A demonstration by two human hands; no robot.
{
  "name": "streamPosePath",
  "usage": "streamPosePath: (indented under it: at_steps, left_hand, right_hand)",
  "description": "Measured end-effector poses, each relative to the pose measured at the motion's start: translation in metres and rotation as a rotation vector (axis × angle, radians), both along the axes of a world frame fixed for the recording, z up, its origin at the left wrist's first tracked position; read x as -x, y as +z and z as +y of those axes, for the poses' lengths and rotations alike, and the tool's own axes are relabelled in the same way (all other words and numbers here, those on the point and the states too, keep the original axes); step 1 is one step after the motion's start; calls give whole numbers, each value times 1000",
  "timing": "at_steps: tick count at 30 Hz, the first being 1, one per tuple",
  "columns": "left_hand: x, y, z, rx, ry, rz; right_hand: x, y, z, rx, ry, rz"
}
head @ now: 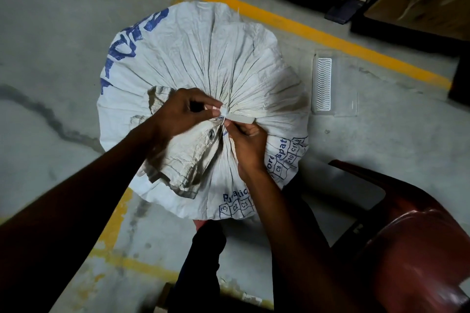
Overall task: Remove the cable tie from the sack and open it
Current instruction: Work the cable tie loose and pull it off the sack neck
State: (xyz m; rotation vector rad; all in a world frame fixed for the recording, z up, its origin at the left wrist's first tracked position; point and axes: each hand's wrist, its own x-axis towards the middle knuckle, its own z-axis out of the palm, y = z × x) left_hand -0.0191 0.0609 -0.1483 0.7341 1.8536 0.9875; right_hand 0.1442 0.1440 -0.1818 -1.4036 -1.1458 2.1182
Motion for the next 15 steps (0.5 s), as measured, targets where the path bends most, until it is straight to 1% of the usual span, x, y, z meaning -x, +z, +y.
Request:
streamPosePath:
  at_steps: [3,9,12,15]
  left_hand:
    - [3,-1,2,-4,-28,-21]
    - [1,-4,9,27,-15,-54]
    - [-5,-7,10,11,-9,-17]
    - [-12,-13,11,-6,40,21]
  right_hand:
    - [2,-2,-1,37,-24,28]
    - [3,-8,-1,34,-18,66]
    - [5,-13,-2,13,-5,67]
    - [5,-17,-2,-26,25,46]
